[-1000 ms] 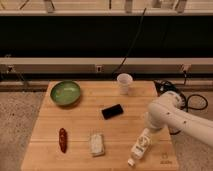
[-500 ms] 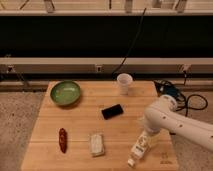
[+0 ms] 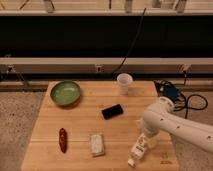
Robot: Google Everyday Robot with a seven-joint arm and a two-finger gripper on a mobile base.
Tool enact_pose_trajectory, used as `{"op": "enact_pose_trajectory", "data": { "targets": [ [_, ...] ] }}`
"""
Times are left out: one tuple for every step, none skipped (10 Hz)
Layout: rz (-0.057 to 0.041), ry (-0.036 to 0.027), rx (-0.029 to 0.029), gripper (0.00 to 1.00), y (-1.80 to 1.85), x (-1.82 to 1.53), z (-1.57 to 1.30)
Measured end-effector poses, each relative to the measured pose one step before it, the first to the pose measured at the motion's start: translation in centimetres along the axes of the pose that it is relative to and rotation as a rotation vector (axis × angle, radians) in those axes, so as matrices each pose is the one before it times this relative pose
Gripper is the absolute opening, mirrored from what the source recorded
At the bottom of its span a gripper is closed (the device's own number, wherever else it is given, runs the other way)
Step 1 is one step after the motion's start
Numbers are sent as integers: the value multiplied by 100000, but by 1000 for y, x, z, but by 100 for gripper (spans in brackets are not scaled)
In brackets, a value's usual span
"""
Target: Place the bottle in the ceramic bowl
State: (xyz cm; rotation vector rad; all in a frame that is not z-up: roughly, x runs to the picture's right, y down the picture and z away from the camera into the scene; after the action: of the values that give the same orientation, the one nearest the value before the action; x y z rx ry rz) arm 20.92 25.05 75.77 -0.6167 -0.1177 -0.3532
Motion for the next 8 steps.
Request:
{"op": "enact_pose_trajectory", "data": {
  "targets": [
    [-1348,-153,-153,80,89,-153,229],
    [-1210,-147,-142,80,85,-140,218],
    [-505,-243,29,80,10,-96,184],
    [-697,-345,-91,80,146,-79,203],
    [-786,9,84,80,73,7,145],
    [-682,-245,-99,80,96,-108,119],
    [-333,-136,-124,80,74,-43,69],
    [-114,-33,-125,80,106,27,77]
  ]
}}
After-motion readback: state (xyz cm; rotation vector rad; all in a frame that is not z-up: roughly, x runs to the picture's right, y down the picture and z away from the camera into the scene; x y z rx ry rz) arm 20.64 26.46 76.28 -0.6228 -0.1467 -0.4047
